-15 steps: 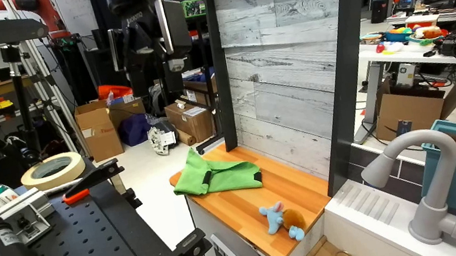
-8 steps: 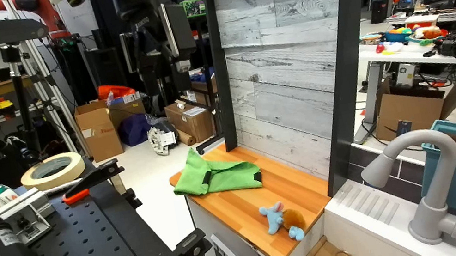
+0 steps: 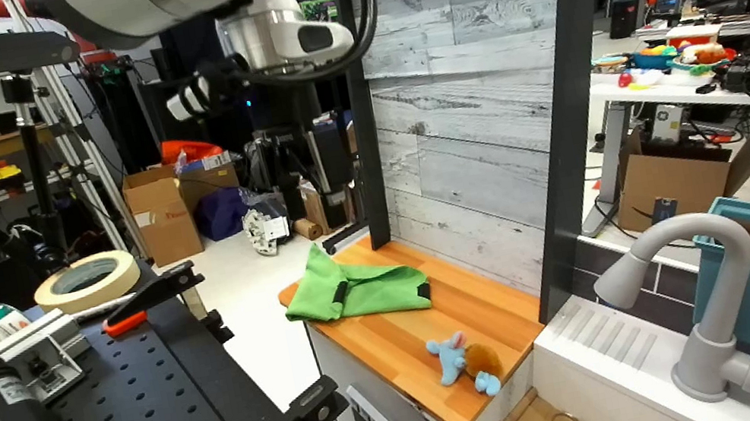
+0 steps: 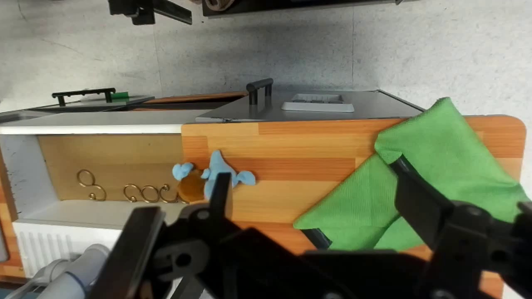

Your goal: Slide the green cloth to the right

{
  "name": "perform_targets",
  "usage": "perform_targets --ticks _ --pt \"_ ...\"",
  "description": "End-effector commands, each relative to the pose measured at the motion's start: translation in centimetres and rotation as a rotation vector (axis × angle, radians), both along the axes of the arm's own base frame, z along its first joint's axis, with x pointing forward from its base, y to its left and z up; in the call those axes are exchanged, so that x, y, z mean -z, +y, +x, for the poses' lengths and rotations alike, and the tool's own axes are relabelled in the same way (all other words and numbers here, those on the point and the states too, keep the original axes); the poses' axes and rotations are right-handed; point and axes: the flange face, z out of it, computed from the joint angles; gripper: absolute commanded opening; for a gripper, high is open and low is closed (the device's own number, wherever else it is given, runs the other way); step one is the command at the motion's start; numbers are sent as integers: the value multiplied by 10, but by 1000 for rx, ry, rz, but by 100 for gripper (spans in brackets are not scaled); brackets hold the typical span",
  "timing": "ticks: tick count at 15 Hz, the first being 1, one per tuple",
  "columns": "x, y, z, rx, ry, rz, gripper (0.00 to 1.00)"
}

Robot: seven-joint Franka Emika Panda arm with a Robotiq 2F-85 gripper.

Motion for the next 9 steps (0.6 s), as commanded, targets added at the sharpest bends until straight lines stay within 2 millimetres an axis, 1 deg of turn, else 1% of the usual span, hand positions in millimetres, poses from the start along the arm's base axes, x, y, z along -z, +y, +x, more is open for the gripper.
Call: perform_targets --ticks 1,3,5,7,9 --pt "60 10 29 -48 38 9 100" --pt "88 15 36 -91 67 34 100" --pt "111 22 43 -130 80 59 100" --pt "129 30 49 -164 78 77 100" --pt "139 39 58 -165 53 93 100"
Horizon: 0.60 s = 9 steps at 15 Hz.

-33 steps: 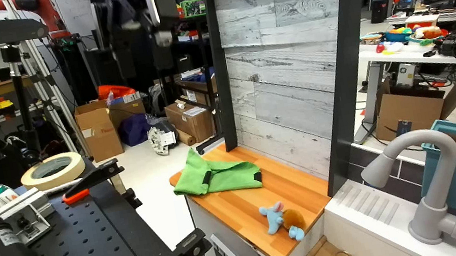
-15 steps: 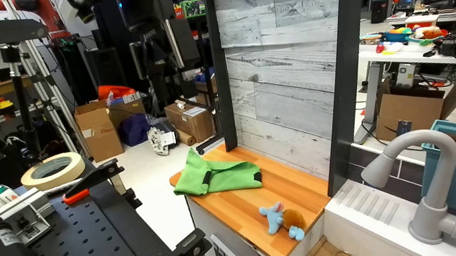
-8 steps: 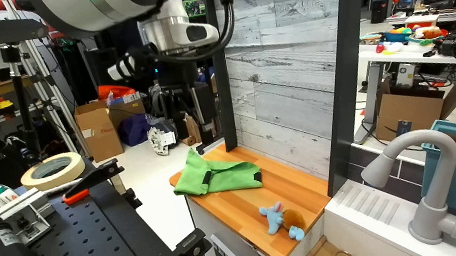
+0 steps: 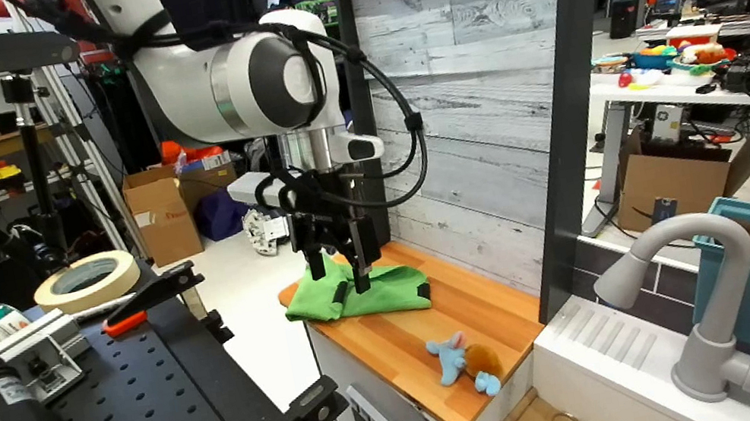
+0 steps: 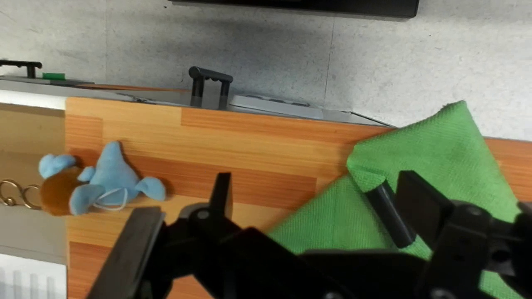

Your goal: Slide the green cloth to the right

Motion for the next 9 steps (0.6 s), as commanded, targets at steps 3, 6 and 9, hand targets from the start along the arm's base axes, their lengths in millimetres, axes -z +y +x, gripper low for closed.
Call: perform_targets --ticks 3,6,9 --pt "27 28 35 10 -102 51 100" --pt "37 39 46 17 -148 57 100" --pt "48 48 51 13 -140 73 100"
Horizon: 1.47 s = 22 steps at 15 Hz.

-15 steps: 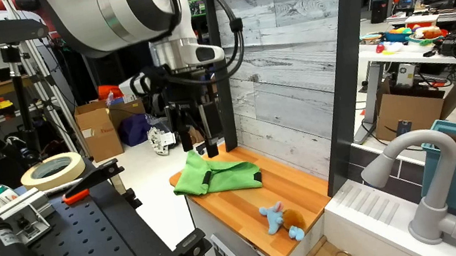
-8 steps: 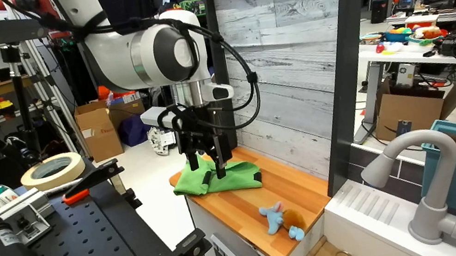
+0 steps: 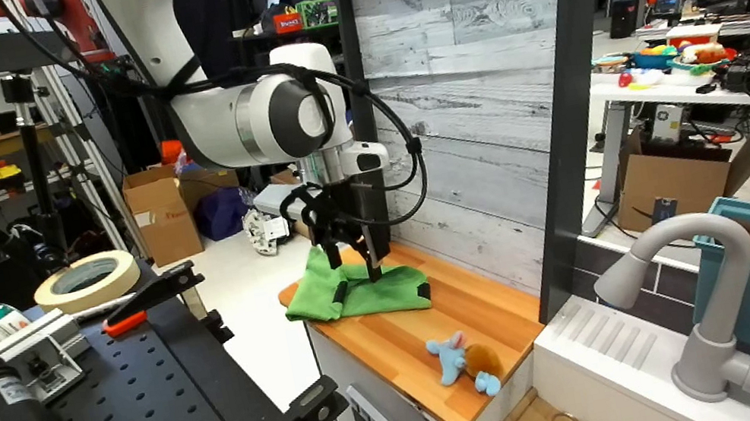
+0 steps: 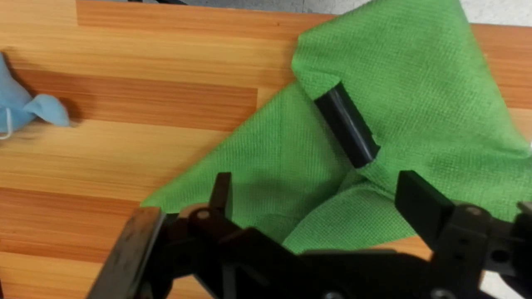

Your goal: Slide the green cloth to the right

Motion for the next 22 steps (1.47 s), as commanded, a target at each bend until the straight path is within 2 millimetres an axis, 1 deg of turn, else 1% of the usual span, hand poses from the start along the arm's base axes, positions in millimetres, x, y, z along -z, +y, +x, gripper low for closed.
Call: perform_targets --ticks 1,5,13,16,18,22 --pt "15 12 12 1 -15 20 100" --pt "26 20 14 -14 -17 27 100" --pt "54 14 16 -52 11 7 100" --pt "57 5 20 -45 10 3 100" --pt "58 -5 24 -36 9 0 100" --pt "58 -35 27 -3 11 -6 100"
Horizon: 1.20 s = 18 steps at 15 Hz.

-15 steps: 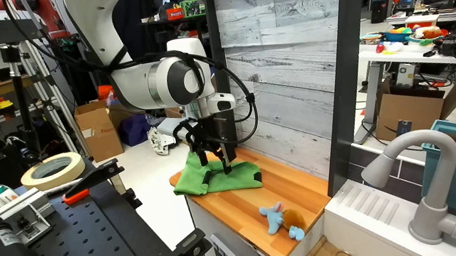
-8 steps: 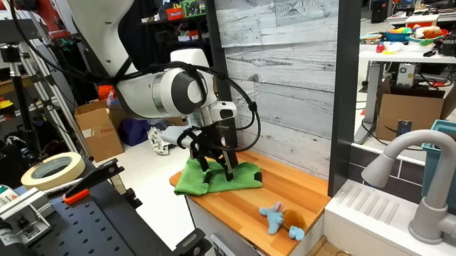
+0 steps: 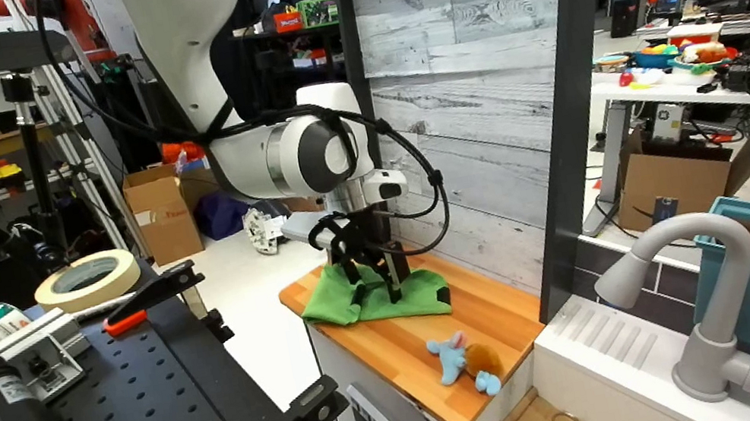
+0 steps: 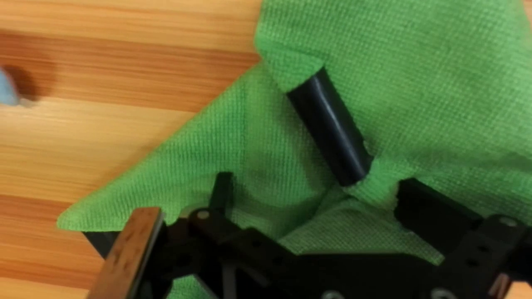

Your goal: Slide the green cloth to the right

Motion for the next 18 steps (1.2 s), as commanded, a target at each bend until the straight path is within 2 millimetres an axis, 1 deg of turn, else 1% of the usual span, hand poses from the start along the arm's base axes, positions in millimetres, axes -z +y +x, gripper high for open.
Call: perform_targets --ticks 1,7,10,12,14,16,17,18 --pt "7 -32 7 29 12 0 100" --pt "3 -89 20 119 23 15 100" --pt "0 -108 25 155 20 23 100" --pt "-5 -111 28 166 9 28 100" --pt "-15 -108 31 167 0 31 100" --pt "-31 -106 31 177 -28 36 100" --pt "-43 -106 28 180 -49 44 100" --pt "-58 -104 20 168 -45 49 100"
